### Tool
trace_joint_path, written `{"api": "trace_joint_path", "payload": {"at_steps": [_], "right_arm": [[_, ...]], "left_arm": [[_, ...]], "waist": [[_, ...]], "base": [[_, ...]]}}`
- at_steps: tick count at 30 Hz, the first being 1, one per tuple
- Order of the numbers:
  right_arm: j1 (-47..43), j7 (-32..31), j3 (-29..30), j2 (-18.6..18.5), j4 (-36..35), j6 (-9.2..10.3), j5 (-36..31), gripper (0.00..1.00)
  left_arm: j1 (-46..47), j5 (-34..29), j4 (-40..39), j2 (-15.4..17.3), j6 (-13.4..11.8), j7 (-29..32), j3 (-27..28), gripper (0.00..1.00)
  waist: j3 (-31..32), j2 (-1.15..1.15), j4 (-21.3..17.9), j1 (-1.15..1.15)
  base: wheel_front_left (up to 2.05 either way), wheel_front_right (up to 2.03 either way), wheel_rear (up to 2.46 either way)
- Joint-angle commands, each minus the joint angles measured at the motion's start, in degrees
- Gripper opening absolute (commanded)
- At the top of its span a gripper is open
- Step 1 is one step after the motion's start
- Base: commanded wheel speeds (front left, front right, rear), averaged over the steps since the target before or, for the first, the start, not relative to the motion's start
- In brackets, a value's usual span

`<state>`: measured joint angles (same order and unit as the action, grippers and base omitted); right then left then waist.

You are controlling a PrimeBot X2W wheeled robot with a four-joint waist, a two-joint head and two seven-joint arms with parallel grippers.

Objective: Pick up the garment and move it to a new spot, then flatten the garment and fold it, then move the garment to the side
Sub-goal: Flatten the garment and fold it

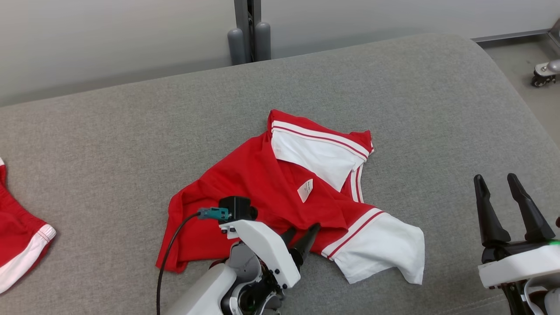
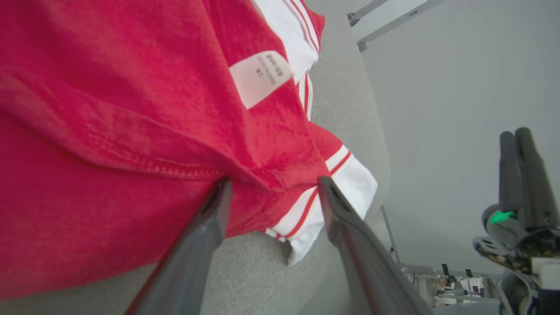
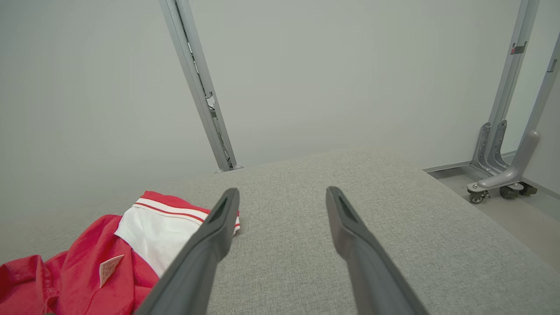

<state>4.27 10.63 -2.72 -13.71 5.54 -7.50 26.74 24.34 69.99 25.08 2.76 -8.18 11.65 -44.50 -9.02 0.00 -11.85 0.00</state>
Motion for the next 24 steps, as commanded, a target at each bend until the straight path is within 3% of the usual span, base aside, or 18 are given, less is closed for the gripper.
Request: {"api": "trace_joint_path", "payload": {"at_steps": [1, 3, 4, 5, 6, 7, 16, 24], "right_arm": [[0.86, 0.48, -0.10, 0.02, 0.15, 0.01, -0.06, 1.00], [1.02, 0.62, -0.28, 0.06, 0.45, 0.01, -0.09, 1.00], [1.13, 0.69, -0.39, 0.08, 0.64, 0.01, -0.07, 1.00], [1.20, 0.72, -0.45, 0.08, 0.82, 0.01, -0.05, 1.00], [1.26, 0.82, -0.55, 0.06, 1.01, 0.01, -0.02, 1.00], [1.32, 0.92, -0.59, 0.03, 1.20, 0.01, 0.01, 1.00], [1.10, 1.48, -0.40, -0.51, 1.89, 0.01, 0.45, 1.00], [0.44, 1.33, 0.12, -0.26, 0.71, 0.01, 0.01, 1.00]], "left_arm": [[1.37, 0.52, 0.56, 0.23, -0.21, -0.43, -0.29, 1.00], [2.25, 2.56, 1.43, 0.24, -0.06, -1.19, -0.99, 1.00], [2.68, 3.57, 1.80, 0.25, 0.05, -1.61, -1.33, 0.81], [3.16, 4.13, 2.27, 0.25, 0.05, -1.92, -1.83, 0.47], [3.64, 4.64, 2.73, 0.26, 0.01, -2.31, -2.31, 0.20], [3.97, 5.15, 3.26, 0.25, 0.12, -2.71, -2.80, 0.00], [7.32, 6.87, 4.47, 0.30, 2.64, -7.62, -2.80, 0.00], [12.93, 7.06, -1.12, 6.65, 1.50, -11.23, 5.01, 0.00]], "waist": [[-0.17, 0.00, -0.12, 0.00], [-0.32, 0.00, -0.23, 0.00], [-0.36, 0.00, -0.25, 0.00], [-0.36, 0.00, -0.24, 0.00], [-0.33, 0.00, -0.22, 0.00], [-0.27, 0.00, -0.20, 0.00], [1.04, 0.00, 0.43, 0.00], [0.11, 0.00, 1.17, 0.00]], "base": [[0.00, 0.00, 0.00], [0.00, 0.00, 0.00], [0.00, 0.00, 0.00], [0.00, 0.00, 0.00], [0.00, 0.00, 0.00], [0.00, 0.00, 0.00], [0.00, 0.00, 0.00], [0.00, 0.00, 0.00]]}}
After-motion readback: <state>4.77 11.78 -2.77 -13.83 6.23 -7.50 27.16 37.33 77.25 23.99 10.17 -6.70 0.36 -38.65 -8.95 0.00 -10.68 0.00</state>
